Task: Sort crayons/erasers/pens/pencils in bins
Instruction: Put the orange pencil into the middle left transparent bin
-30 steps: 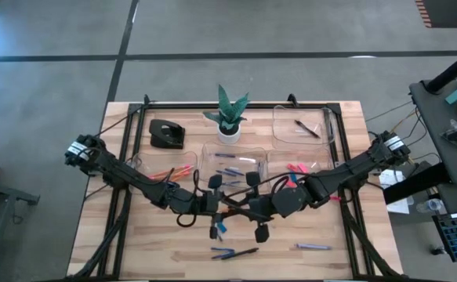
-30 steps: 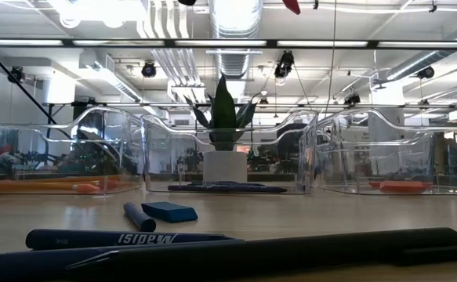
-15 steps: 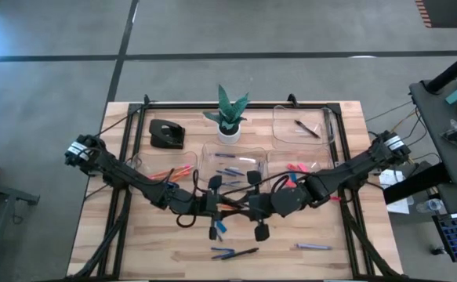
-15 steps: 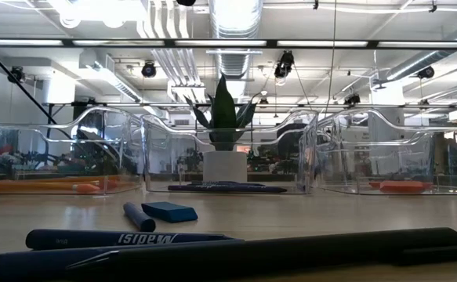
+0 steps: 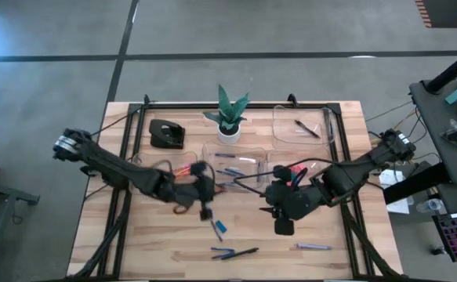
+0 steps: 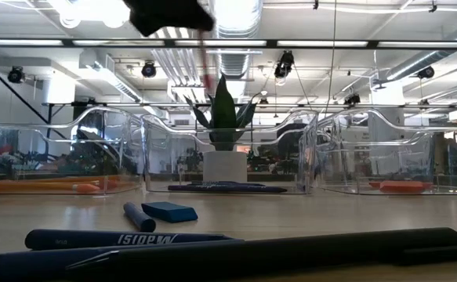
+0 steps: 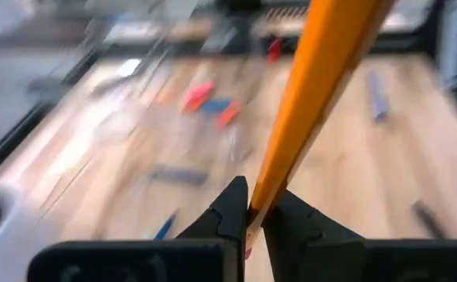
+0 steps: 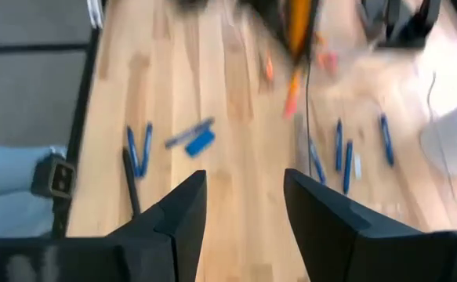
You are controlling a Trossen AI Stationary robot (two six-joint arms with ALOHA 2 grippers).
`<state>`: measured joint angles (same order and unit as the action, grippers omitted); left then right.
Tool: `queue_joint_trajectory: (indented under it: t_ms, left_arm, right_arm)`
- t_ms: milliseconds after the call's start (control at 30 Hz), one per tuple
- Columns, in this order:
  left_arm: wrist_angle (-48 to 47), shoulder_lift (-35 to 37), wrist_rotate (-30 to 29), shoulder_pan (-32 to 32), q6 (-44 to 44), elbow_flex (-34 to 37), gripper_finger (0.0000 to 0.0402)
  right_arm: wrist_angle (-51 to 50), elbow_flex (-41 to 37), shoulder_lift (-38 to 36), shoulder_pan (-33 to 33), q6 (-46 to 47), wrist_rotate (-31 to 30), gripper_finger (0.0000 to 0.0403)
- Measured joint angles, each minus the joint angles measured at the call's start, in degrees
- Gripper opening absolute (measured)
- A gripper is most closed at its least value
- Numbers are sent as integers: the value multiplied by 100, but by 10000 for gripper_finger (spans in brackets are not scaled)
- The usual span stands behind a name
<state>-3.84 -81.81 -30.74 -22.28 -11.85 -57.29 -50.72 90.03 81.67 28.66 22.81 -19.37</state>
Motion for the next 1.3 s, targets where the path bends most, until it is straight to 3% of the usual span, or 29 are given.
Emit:
queue_joint_trajectory:
  t_ms: [167,333,500,933,1300]
  left_arm:
    - [-2693,764,-50,391,-1198,-411,13]
    - [-4922,1260,-44,590,-2408,-322,13]
    - [-6368,1469,-99,722,-3678,68,13]
    - [-6427,1099,1041,771,-4335,1329,14]
    - [-6367,759,1539,771,-4335,1654,14]
  right_arm:
    - [-278,-199,24,106,424,-3,155]
    - [-281,-380,26,136,421,-6,145]
    - [-275,-528,26,147,420,-9,140]
    - [-260,-696,26,145,420,-11,139]
    - [-258,-697,26,145,553,-12,139]
